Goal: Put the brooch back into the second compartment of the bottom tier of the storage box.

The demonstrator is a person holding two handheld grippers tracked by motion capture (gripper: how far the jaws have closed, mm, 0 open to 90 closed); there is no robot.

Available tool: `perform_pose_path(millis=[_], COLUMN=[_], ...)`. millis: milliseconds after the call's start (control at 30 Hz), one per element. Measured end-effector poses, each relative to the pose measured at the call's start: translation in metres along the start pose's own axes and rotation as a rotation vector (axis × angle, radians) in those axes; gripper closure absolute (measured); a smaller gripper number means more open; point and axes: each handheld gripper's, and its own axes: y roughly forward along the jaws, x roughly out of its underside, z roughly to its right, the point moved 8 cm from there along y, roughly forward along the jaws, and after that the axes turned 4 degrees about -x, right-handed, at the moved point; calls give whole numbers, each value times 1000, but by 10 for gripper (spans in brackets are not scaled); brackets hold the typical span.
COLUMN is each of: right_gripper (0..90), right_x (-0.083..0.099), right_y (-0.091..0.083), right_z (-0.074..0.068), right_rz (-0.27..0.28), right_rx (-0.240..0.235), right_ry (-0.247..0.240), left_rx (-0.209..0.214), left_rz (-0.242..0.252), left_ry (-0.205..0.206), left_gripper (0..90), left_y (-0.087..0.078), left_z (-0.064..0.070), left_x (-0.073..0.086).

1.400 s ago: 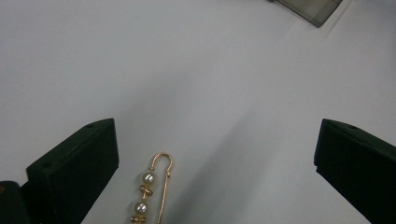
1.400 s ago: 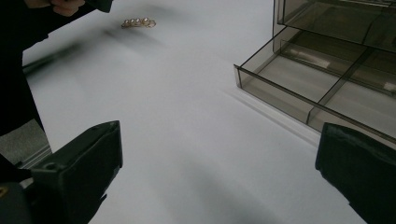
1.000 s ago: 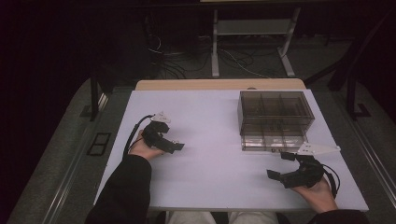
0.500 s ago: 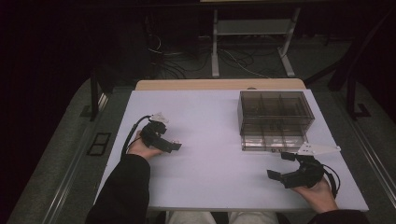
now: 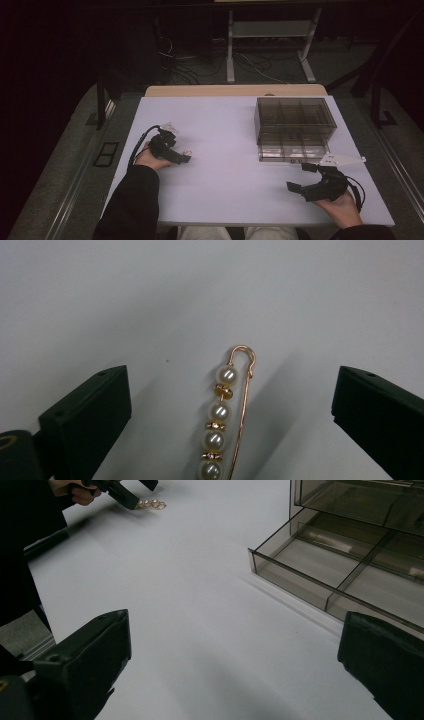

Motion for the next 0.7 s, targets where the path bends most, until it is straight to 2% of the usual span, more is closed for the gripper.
perform_pose_path(millis=[167, 367, 600, 700], right_gripper=[4, 4, 4, 4], right_x=[0, 0, 0, 0], right_y=[0, 0, 0, 0], right_z=[0, 0, 0, 0], right_rz=[-1, -1, -1, -1], right_rx=[0, 0, 1, 1], right_ry=[-3, -1, -1, -1], left_rx=[-3, -14, -24, -23], left_rz=[-9, -13, -5, -10], left_ry=[8, 37, 73, 74], left_gripper=[90, 171, 333, 403], left_y=[0, -1, -5, -7], left_z=[0, -1, -2, -2], left_x=[3, 6, 7, 7])
